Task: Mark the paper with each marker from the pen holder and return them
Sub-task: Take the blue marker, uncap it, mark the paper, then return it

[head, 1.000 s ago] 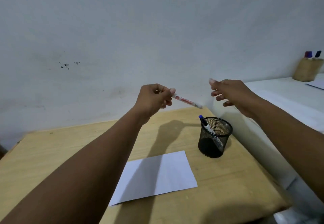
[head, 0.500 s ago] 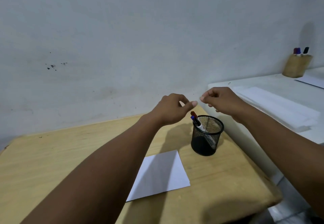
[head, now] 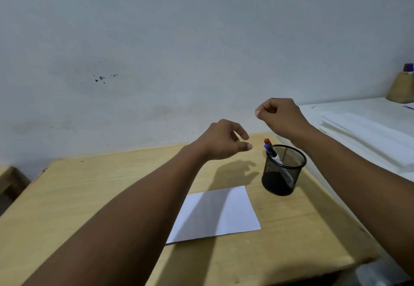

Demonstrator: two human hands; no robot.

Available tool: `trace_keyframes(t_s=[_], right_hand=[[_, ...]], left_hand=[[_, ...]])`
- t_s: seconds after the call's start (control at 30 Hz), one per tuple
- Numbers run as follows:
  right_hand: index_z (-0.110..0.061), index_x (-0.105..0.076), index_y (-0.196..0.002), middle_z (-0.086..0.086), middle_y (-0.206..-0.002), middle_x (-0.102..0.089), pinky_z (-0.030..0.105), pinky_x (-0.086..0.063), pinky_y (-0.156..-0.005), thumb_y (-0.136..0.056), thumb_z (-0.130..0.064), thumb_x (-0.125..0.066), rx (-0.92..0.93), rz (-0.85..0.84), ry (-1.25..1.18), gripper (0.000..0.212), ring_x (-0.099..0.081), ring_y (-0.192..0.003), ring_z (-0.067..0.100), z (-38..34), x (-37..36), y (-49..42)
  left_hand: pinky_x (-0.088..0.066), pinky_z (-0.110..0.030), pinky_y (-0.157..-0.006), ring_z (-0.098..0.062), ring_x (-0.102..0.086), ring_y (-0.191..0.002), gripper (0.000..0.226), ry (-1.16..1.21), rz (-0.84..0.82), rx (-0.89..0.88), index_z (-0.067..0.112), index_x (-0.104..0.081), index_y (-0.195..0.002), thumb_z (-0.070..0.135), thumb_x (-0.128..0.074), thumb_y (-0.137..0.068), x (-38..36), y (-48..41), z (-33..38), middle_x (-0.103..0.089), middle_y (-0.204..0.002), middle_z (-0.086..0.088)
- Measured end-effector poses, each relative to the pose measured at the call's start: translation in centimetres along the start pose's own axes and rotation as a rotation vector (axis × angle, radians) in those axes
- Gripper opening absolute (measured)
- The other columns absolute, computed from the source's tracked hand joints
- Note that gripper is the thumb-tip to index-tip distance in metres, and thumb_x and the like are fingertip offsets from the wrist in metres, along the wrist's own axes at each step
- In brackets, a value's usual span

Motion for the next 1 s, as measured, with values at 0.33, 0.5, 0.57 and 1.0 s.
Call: trace_keyframes(t_s=[0.33,0.5,0.57,1.0], right_hand=[[-0.023,-0.073,-0.083,-0.009,-0.086,-0.071,0.027,-0.044,-0.08,-0.088,-0.018,-0.068,-0.088,0.031,-0.019,0.009,-0.062,-0.085,0.01,3.0,3.1,0.9],[-0.023,-0.073,-0.08,-0.011,-0.08,-0.068,0.028,-0.044,-0.081,-0.087,-0.017,-0.068,-0.083,0.021,-0.027,0.011,-0.06,-0.08,0.007,3.0,2.6,0.8],[-0.025,-0.073,-0.078,-0.01,-0.08,-0.069,0.029,-0.047,-0.082,-0.086,-0.018,-0.068,-0.086,0.012,-0.043,0.012,-0.06,-0.082,0.01,2.8,2.3,0.7],[-0.021,-0.077,-0.089,-0.003,-0.096,-0.077,0.034,-0.053,-0.087,-0.088,-0.035,-0.069,0.045,-0.176,-0.066,0.016,-0.069,-0.094,0.016,-1.3,-0.8,0.2]], left_hand=[[-0.057,-0.038,-0.082,-0.018,-0.072,-0.084,0.022,-0.123,-0.037,-0.162,0.022,-0.081,-0.103,0.017,-0.081,-0.082,-4.0,-1.9,3.3,-0.08,-0.092,-0.004],[-0.057,-0.036,-0.077,-0.02,-0.069,-0.076,0.021,-0.23,-0.044,-0.174,0.017,-0.081,-0.098,0.008,-0.077,-0.08,-3.6,-2.0,3.7,-0.077,-0.082,-0.003],[-0.055,-0.033,-0.074,-0.016,-0.065,-0.068,0.021,-0.263,-0.022,-0.196,0.016,-0.082,-0.096,0.006,-0.075,-0.08,-3.2,-1.9,3.9,-0.073,-0.073,0.0],[-0.043,-0.009,-0.054,0.0,-0.066,-0.057,0.014,-0.112,0.22,-0.075,0.016,-0.077,-0.087,0.027,-0.071,-0.093,6.1,0.7,2.1,-0.075,-0.07,0.002]])
Point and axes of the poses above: each hand's wrist, its own y-axis away from the middle knuckle, its own x-axis out of the back of the hand, z = x × y, the point moved 3 cm from there along -y, towards the middle knuckle
